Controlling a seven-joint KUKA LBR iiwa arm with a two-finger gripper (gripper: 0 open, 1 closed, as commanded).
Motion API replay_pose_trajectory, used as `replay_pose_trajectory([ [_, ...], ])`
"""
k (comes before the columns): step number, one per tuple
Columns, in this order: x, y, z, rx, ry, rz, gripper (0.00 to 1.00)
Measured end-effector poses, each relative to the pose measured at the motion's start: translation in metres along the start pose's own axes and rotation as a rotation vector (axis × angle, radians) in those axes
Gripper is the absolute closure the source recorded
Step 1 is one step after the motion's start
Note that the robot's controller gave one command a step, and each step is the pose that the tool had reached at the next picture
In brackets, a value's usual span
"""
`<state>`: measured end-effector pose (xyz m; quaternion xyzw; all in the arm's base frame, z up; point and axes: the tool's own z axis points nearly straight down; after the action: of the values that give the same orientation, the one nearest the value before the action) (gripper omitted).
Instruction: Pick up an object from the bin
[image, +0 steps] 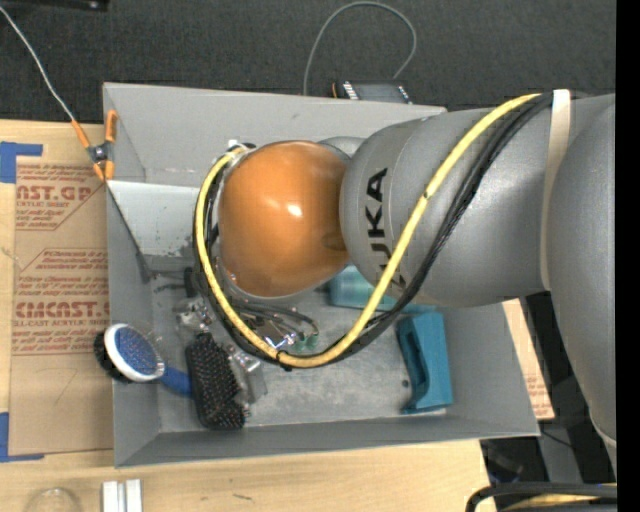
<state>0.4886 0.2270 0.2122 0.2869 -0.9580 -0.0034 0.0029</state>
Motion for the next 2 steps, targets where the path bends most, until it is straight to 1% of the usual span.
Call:
replay_pose_trajectory([
  [1,0.017,-0.026,0.0,0.0,-0.001,-0.074,0.0],
  [2,-0.004,-0.01,0.039,-0.002,-0.001,-0.156,0.0],
])
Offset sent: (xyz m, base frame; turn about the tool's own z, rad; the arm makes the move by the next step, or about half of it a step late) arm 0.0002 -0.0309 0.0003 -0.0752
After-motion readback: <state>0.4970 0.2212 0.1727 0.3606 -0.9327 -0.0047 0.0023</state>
